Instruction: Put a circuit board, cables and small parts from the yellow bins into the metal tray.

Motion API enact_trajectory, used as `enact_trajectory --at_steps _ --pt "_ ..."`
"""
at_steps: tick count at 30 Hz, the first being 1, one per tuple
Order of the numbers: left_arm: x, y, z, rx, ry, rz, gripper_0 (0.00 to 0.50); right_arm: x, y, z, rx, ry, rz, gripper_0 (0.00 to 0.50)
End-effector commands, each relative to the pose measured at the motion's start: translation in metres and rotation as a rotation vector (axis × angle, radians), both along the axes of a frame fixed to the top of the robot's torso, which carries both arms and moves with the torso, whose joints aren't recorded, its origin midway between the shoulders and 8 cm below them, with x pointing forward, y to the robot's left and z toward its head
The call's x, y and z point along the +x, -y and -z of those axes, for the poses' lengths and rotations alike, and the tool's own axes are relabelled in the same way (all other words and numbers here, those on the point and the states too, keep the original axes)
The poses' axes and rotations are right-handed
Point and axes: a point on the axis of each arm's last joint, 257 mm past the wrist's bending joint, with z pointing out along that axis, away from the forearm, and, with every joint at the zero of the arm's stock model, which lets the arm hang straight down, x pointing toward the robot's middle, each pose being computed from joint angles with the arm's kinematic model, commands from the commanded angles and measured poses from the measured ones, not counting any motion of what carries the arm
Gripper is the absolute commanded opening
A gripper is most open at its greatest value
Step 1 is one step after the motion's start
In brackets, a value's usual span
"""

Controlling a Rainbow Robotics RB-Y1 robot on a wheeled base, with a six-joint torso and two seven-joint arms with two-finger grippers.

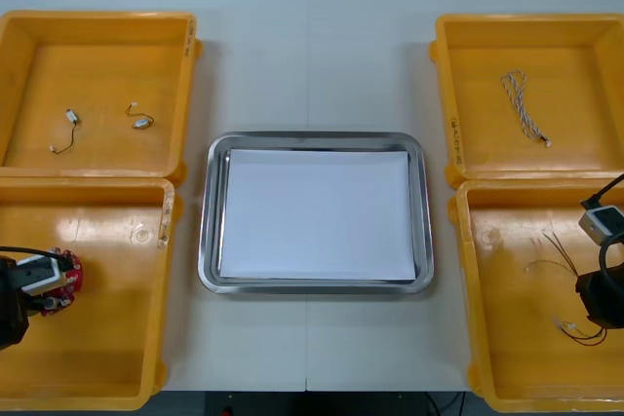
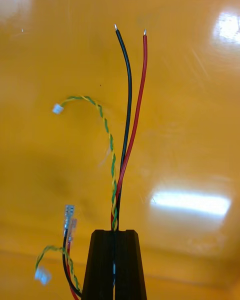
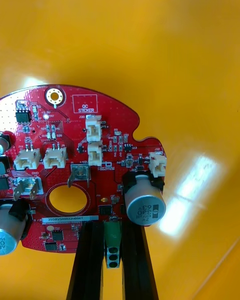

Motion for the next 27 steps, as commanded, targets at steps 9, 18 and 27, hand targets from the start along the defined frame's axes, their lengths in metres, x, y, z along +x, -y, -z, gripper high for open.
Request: enact_trajectory --at_steps 9,18,27 --pt "0.023 0.012 -0.067 0.016 0.056 -0.021 0.0 0.013 0.021 -0.08 -0.05 0.087 -0.004 0.0" --pt "0.022 0.025 -0.102 0.069 0.08 -0.131 0.0 0.012 0.022 -0.12 -0.045 0.081 -0.047 0.0" --pt "0.014 0.053 -0.128 0.045 0.043 -0.236 0.0 0.029 0.015 -0.152 -0.051 0.124 -0.092 0.0"
